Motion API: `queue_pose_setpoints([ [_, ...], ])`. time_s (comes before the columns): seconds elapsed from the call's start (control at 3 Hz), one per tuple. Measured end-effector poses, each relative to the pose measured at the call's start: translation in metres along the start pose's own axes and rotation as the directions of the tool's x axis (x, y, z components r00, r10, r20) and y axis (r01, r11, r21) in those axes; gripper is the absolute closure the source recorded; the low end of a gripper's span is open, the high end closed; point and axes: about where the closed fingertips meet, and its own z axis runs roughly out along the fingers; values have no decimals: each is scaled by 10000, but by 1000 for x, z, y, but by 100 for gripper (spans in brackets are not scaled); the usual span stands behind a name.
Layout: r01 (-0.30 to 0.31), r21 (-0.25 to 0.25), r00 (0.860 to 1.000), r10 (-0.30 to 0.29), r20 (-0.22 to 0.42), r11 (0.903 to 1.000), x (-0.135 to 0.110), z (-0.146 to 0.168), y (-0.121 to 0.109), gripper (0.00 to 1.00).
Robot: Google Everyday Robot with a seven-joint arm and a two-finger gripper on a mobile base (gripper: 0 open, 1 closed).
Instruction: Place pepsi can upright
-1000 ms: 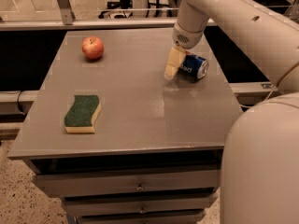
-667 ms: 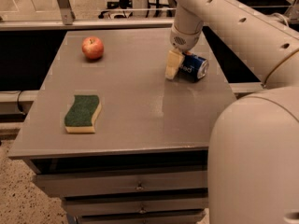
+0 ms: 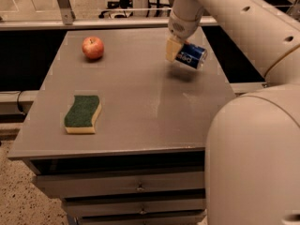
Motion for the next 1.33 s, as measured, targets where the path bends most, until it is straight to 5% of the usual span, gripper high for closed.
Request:
queue_pose_setpoints([
  [0.33, 349, -188, 9870, -315, 1574, 9992, -22, -34, 4, 99],
  [0.67, 1123, -294, 9247, -936, 3691, 9932, -44, -83, 20, 100],
  [1.0, 1676, -177, 7803, -1216, 6135, 9857, -58, -141, 36, 100],
  [1.33, 1815, -247, 6378, -986, 7639, 9831, -56, -174, 39, 100],
])
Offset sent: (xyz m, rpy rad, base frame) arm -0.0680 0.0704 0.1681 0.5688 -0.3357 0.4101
